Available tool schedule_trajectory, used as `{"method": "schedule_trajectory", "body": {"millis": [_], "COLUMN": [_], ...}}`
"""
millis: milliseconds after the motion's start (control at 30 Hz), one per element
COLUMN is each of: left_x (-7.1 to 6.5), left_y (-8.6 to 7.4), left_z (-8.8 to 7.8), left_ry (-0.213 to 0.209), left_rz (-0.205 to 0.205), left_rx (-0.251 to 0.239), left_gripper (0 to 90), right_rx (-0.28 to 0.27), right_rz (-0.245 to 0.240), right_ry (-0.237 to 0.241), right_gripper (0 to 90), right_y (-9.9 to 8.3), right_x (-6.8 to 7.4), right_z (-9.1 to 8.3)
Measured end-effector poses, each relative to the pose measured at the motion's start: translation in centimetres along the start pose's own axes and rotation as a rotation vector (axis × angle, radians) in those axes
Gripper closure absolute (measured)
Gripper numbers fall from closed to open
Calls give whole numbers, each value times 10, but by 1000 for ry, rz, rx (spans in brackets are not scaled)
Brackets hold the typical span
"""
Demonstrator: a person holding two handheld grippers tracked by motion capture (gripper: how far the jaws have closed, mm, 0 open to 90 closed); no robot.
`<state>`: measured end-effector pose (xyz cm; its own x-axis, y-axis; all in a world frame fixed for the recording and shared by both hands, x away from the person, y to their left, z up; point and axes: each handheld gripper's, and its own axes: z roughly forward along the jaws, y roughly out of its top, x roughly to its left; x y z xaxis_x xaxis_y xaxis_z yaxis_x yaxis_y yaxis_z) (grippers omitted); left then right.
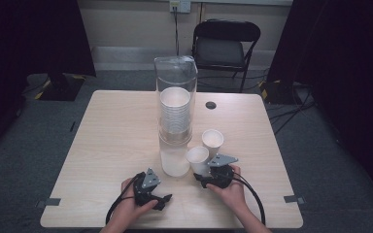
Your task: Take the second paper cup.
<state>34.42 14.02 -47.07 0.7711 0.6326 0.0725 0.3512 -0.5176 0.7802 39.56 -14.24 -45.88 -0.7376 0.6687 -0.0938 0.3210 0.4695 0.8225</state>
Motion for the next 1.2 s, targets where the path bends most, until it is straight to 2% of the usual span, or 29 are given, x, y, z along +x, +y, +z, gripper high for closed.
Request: {"method": "schedule_trajectory", "body": {"millis": [33, 67, 133, 167, 200, 233, 267, 333, 367, 467, 600, 633, 700, 733, 833, 900, 967, 1000, 1067, 1133, 1167, 1200], "left_x": [0, 1, 0, -2, -2, -4, -8, -11, -14, -15, -13, -12, -11, -11, -13, -17, -19, -21, -23, -24, -26, -26], "left_y": [0, 1, 3, 6, 6, 8, 13, 16, 23, 29, 38, 42, 45, 49, 57, 62, 64, 67, 69, 70, 72, 72], "left_z": [1, 1, 0, 3, 3, 3, 4, 5, 4, 4, 8, 9, 10, 11, 11, 13, 14, 16, 18, 19, 22, 22], "left_ry": [-7, -12, -8, -39, -39, -61, -75, -84, -104, -111, -118, -112, -112, -124, -132, -142, -141, -142, -145, -144, -148, -148], "left_rz": [-7, 8, 6, -1, -1, -8, 17, 13, 4, 18, 15, 25, 23, 15, 6, 14, 18, 33, 43, 42, 48, 48], "left_rx": [-10, -3, 9, 1, 1, 8, 15, 0, -20, -33, -48, -69, -79, -105, -127, -150, -142, -139, -138, -135, -127, -127], "left_gripper": [164, 176, 193, 198, 197, 197, 196, 195, 193, 189, 177, 178, 179, 179, 180, 182, 184, 183, 184, 184, 183, 177], "right_rx": [-4, -11, -25, -29, -29, -28, -32, -32, -31, -24, -32, -29, -27, -27, -18, -17, -11, 7, 8, 10, 13, 13], "right_rz": [-1, -2, 3, 3, 3, 1, -8, -9, -20, -40, -43, -54, -56, -61, -70, -70, -69, -58, -58, -57, -61, -61], "right_ry": [2, 5, 7, 12, 12, 18, 28, 35, 44, 55, 84, 95, 97, 112, 129, 130, 131, 138, 138, 140, 143, 143], "right_gripper": [337, 337, 337, 336, 336, 336, 336, 336, 336, 335, 334, 333, 332, 331, 323, 288, 269, 248, 251, 262, 314, 314], "right_y": [-1, -1, -3, -3, -3, -4, -4, -4, -4, -4, -5, -5, -5, -5, -5, -5, -5, -6, -7, -7, -8, -8], "right_x": [0, 1, 1, 2, 2, 2, 4, 5, 7, 11, 15, 16, 17, 18, 19, 19, 18, 17, 16, 15, 14, 14], "right_z": [-1, -2, -5, -6, -6, -6, -7, -8, -7, -7, -8, -8, -8, -8, -7, -7, -8, -8, -9, -10, -10, -10]}}
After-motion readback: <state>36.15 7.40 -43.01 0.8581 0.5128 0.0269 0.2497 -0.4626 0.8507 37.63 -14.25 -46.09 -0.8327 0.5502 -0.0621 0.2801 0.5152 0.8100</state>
